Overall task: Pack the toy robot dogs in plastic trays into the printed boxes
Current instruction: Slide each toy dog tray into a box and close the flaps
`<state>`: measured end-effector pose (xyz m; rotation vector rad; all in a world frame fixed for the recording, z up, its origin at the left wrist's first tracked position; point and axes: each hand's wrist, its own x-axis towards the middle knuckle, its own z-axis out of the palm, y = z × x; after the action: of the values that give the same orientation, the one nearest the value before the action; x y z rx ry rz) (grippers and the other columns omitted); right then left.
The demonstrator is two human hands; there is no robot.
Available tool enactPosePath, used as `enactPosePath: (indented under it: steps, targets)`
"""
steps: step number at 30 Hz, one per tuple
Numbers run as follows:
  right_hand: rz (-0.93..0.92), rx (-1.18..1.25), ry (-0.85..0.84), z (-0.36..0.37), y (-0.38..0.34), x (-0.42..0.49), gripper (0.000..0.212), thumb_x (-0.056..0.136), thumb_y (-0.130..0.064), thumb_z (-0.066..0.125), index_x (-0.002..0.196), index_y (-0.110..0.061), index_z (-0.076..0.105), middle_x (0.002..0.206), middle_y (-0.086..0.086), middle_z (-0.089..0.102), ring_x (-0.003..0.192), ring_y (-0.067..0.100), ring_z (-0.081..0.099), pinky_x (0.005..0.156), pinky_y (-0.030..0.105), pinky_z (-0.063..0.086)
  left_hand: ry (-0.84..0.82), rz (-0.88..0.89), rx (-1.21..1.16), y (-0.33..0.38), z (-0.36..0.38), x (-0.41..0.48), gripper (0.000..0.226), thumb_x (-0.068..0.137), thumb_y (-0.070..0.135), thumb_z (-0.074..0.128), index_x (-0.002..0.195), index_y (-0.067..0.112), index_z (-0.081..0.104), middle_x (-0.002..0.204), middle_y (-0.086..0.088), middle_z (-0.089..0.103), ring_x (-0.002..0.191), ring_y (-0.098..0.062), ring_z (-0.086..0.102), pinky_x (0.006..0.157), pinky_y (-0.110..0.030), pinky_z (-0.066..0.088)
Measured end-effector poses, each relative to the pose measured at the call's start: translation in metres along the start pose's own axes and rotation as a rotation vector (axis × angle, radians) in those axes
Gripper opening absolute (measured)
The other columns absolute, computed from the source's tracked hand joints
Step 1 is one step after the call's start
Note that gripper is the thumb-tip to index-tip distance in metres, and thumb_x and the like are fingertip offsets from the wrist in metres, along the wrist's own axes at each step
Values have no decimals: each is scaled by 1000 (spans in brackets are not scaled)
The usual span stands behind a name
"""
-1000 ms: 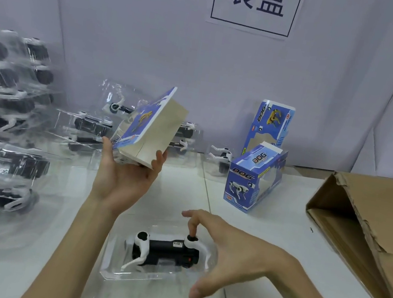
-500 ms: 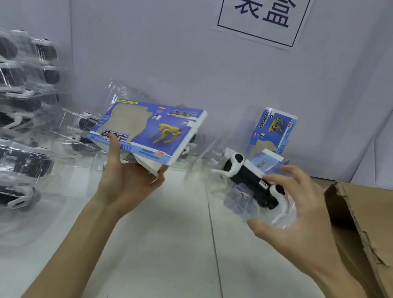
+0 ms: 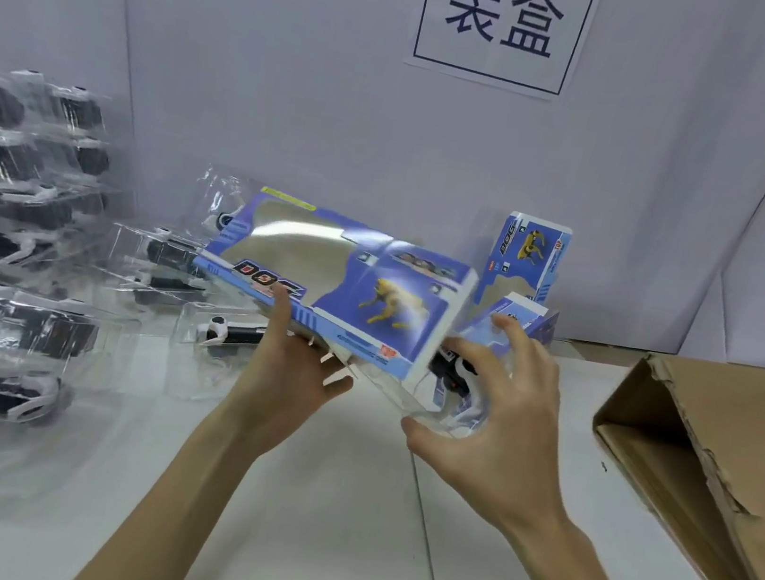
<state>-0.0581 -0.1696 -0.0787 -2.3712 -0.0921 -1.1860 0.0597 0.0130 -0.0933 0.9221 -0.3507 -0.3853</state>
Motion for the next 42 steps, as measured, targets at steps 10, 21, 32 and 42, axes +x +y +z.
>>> enactPosePath:
  steps: [10,21,32,42]
  targets:
    - [-124,127,-18,7,22,9,72,58,-50,84,122,-29,57,153,-3,35,146,24,25,112,52,36,-10,-100,242,-5,5,0,66,71,71,48,123,35,64,115,6,74,98,-10,71,86,-37,45]
    - [-56,640,1,15,21,8,88,73,-31,83,144,-11,35,153,13,34,139,23,43,106,31,44,-139,-271,236,-24,12,-1,78,77,73,51,139,26,59,132,-4,67,107,-16,69,92,-36,45]
    - [218,713,-181,-6,50,25,86,66,-29,86,140,-37,43,145,-16,48,130,-4,48,85,8,48,-271,-362,78,-21,3,-3,82,76,83,57,134,26,66,134,-14,61,107,-30,56,101,-42,43]
    - [195,609,-213,-24,32,57,47,56,-47,92,98,-50,71,99,-18,74,93,2,68,65,13,53,-495,-468,81,-31,-3,4,108,73,97,28,106,4,71,84,-22,67,75,-33,59,82,-41,47]
